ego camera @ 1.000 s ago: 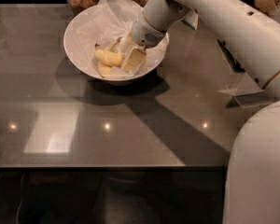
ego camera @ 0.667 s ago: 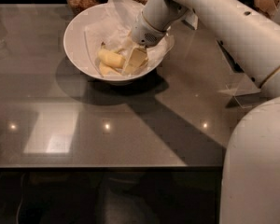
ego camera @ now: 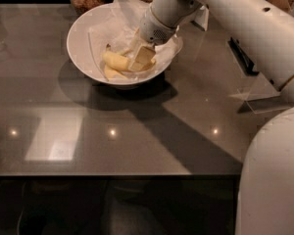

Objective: Pick banana from white bowl

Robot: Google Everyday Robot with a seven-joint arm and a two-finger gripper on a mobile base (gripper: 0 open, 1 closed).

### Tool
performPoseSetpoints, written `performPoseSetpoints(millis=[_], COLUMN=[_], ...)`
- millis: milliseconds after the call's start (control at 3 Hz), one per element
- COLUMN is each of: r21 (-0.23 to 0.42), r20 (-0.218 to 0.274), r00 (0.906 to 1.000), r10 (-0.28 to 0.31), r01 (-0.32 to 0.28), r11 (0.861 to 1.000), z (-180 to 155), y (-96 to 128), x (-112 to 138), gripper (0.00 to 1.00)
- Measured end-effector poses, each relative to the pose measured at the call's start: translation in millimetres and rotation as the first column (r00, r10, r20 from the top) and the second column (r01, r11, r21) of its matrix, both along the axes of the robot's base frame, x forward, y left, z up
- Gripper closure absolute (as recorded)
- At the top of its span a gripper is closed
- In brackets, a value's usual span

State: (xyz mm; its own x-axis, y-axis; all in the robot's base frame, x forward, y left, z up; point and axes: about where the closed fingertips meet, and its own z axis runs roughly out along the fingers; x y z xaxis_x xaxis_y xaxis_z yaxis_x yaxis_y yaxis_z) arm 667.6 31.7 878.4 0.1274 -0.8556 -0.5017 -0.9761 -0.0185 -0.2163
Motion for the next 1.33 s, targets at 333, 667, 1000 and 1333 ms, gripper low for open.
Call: performPoseSetpoints(millis=[333, 667, 1000, 1333], r21=[-0.002, -0.009, -0.014, -0.014], r20=[-0.003, -0.016, -0.022, -0.023], r00=[1.0, 0.9999, 0.9997, 0.9997], r10=[-0.001, -0.003, -0.005, -0.004], r01=[0.001, 0.003, 0.004, 0.004], r11=[1.0, 1.0, 1.0, 1.0], z=[-2, -11, -17, -18], y=[0, 0, 0, 0], x=[0, 1, 3, 3], gripper=[0.42, 0.43, 0.47, 0.66])
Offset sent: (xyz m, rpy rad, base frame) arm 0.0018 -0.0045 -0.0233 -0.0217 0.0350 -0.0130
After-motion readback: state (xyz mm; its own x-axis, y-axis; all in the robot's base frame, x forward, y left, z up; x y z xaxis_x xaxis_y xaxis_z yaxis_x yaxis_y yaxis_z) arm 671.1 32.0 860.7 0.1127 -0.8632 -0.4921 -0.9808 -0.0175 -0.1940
